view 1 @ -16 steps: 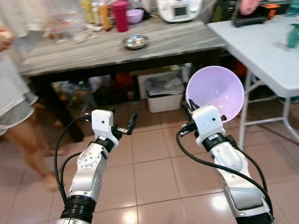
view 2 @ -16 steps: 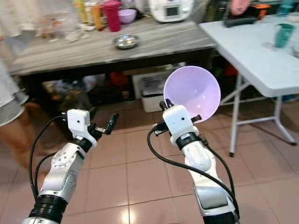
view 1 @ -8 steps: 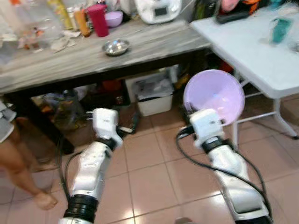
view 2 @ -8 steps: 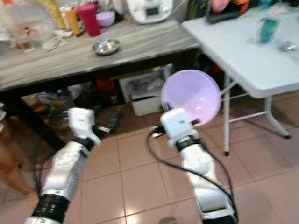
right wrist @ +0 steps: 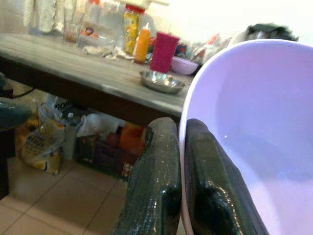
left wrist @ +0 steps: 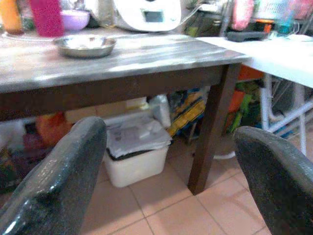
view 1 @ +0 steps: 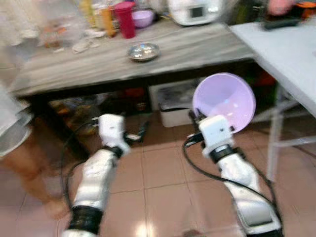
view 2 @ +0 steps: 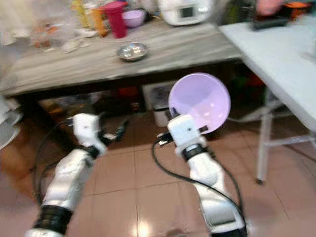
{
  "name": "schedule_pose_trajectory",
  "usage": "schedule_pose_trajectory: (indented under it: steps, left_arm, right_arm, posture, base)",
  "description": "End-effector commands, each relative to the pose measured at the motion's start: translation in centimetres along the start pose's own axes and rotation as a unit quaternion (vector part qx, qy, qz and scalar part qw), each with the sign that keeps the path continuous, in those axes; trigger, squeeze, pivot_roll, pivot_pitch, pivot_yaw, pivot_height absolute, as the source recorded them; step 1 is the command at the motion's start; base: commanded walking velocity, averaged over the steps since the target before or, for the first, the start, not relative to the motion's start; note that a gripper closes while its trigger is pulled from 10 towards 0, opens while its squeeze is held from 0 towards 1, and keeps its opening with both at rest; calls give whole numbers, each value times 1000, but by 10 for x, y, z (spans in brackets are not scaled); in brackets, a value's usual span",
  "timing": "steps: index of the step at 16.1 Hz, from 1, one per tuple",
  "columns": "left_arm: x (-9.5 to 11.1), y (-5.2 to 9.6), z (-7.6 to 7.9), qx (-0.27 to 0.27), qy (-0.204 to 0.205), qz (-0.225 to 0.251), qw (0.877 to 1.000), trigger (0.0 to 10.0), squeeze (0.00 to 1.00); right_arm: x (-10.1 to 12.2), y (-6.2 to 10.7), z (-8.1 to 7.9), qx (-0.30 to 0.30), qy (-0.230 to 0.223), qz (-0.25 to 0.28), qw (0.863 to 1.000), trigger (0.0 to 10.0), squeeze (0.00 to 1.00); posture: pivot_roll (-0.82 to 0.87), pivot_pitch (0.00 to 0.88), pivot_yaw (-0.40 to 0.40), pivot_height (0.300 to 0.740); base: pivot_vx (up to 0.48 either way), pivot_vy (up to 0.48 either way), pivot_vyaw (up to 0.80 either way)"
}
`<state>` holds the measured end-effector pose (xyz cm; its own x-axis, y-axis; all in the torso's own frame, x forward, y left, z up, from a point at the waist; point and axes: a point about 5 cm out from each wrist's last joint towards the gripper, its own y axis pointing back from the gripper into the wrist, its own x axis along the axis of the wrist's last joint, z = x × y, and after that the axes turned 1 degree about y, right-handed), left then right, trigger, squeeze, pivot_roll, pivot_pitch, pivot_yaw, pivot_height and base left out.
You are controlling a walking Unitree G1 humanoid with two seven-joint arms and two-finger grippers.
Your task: Setting the table
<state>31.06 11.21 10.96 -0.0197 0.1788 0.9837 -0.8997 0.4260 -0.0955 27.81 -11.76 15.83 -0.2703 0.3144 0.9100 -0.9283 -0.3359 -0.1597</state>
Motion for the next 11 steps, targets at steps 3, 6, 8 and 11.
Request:
schedule_pose_trajectory:
  steps: [3,6,8,11]
  left_arm:
    - [2,5,-11,11,-10,-3,1000,10000,0]
    - [1,6,-9,8,-8,-4,1000,10000,0]
    - [0,7,-6,5,-6,-5,1000,10000,0]
    - [-1,8,-5,3,-4,-6,1000,10000,0]
  right_arm:
    - [7,-1,-3,-3,-4,15,1000,10000,0]
    - [6,-2,0,-11,-9,9,1000,10000,0]
    - [5,-2,0,-15,-20,5,1000,10000,0]
    - [6,-2,0,-14,-18,7,1000,10000,0]
  posture:
    - [-309,63,110,740]
    - [-308,61,105,740]
    - [-306,62,104,740]
    - [-306,61,105,740]
  base:
    - [363,0,0]
    - [363,0,0]
    - [364,0,-763]
    - [365,0,-706]
